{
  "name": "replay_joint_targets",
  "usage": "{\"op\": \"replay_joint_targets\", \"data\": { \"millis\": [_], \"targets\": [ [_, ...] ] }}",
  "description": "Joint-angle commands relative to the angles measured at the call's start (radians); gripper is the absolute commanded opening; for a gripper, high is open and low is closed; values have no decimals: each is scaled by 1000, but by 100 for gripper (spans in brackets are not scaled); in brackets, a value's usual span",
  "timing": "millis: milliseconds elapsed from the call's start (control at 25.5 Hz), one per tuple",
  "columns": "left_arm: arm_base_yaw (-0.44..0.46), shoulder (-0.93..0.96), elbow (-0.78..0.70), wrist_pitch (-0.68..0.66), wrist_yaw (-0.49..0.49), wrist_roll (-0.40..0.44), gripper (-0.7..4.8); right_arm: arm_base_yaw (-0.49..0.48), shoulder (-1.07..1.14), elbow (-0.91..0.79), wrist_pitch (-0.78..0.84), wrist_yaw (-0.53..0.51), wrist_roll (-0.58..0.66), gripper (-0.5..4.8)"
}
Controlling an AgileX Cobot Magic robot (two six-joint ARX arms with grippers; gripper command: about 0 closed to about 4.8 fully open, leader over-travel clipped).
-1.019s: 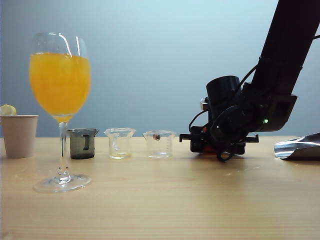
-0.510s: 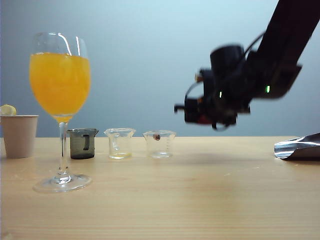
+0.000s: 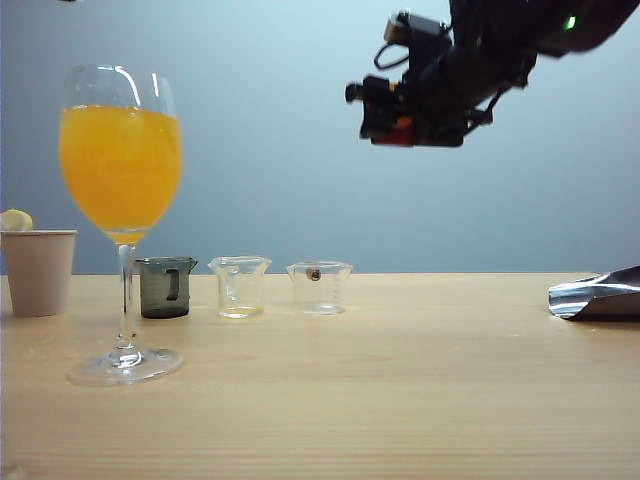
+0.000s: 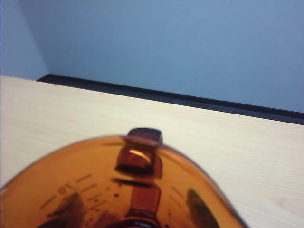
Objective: Pick up the fourth measuring cup from the left, pour the grenadine inside into the goblet, and finally put the measuring cup back in its original place.
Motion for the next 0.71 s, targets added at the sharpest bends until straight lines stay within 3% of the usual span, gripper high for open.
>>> {"op": "replay_joint_targets", "data": {
  "millis": [39, 274, 392, 706],
  "targets": [
    [-106, -13, 6, -22, -107, -21, -5, 34, -66, 5, -60, -60, -56, 259],
    [-207, -18, 6, -117, -163, -27, -5, 97, -120, 8, -90, -112, -64, 259],
    [-209, -34, 6, -171, -176, -51, -6, 130, -132, 9, -101, -156, -99, 259],
    [-209, -175, 8, -249, -172, -51, -5, 245, -135, 11, -157, -158, -143, 260]
  ]
}}
